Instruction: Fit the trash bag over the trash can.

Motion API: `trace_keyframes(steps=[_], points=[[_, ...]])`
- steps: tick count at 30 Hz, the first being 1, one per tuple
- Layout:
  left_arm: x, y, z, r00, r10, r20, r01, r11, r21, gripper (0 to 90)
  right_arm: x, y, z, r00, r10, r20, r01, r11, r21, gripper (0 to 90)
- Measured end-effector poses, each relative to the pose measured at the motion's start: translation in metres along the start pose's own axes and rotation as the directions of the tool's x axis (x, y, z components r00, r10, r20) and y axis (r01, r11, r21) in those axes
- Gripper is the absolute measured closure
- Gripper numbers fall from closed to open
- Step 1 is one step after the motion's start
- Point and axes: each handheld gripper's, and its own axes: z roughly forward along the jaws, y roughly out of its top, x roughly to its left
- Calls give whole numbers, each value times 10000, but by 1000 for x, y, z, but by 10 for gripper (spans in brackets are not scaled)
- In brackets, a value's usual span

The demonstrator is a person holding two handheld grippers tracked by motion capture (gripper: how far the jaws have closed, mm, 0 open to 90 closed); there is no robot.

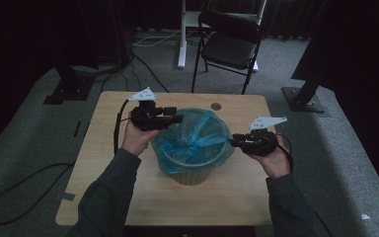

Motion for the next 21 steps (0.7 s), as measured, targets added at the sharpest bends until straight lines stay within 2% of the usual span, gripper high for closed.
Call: trace_keyframes(steps=[13,21], points=[[-6,8,13,9982,416,443,-428,9987,266,514,1,0,2,9999,-17,-160,19,9999,121,788],[-11,13,22,9948,743,699,-778,9958,483,515,1,0,2,9998,-21,-174,23,9999,140,826]])
